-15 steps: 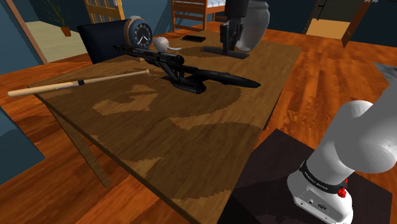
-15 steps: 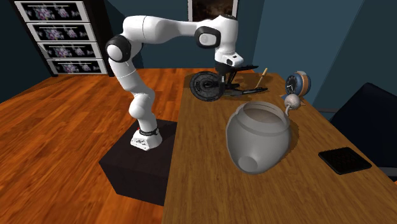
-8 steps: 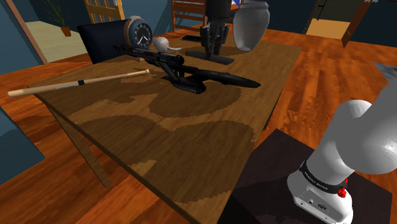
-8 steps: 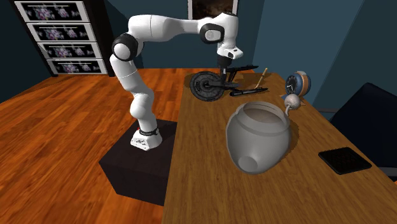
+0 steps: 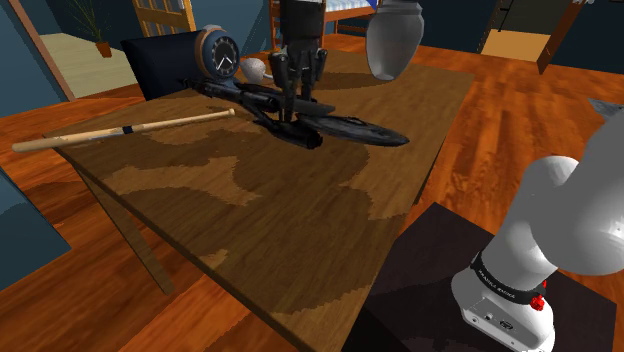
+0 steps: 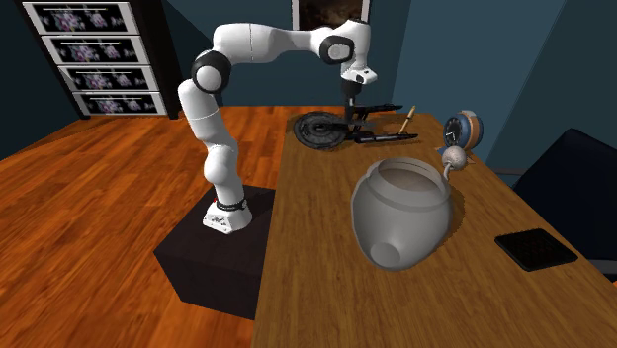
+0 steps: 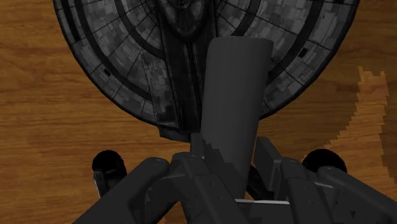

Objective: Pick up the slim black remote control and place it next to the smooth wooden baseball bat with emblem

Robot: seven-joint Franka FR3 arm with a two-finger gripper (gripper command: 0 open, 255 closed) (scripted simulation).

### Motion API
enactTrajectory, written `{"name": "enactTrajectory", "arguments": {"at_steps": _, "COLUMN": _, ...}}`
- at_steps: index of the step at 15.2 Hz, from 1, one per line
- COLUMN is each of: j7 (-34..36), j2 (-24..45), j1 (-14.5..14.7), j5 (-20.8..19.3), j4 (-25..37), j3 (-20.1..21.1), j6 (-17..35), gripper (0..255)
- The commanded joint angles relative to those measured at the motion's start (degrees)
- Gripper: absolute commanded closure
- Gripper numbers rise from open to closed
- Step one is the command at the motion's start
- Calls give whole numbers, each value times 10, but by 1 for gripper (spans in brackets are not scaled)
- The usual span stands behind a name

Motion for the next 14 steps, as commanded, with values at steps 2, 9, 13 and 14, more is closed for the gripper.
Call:
{"name": "enactTrajectory", "arguments": {"at_steps": 2, "j7": 41, "j2": 31, "j1": 17, "j5": -1, "j4": 39, "j3": 23, "j6": -5, "gripper": 255}}
{"name": "enactTrajectory", "arguments": {"at_steps": 9, "j7": 134, "j2": 124, "j1": 60, "j5": -17, "j4": 148, "j3": 71, "j6": -14, "gripper": 255}}
{"name": "enactTrajectory", "arguments": {"at_steps": 13, "j7": 186, "j2": 193, "j1": 91, "j5": -37, "j4": 234, "j3": 92, "j6": -31, "gripper": 255}}
{"name": "enactTrajectory", "arguments": {"at_steps": 14, "j7": 199, "j2": 212, "j1": 100, "j5": -43, "j4": 260, "j3": 97, "j6": -37, "gripper": 255}}
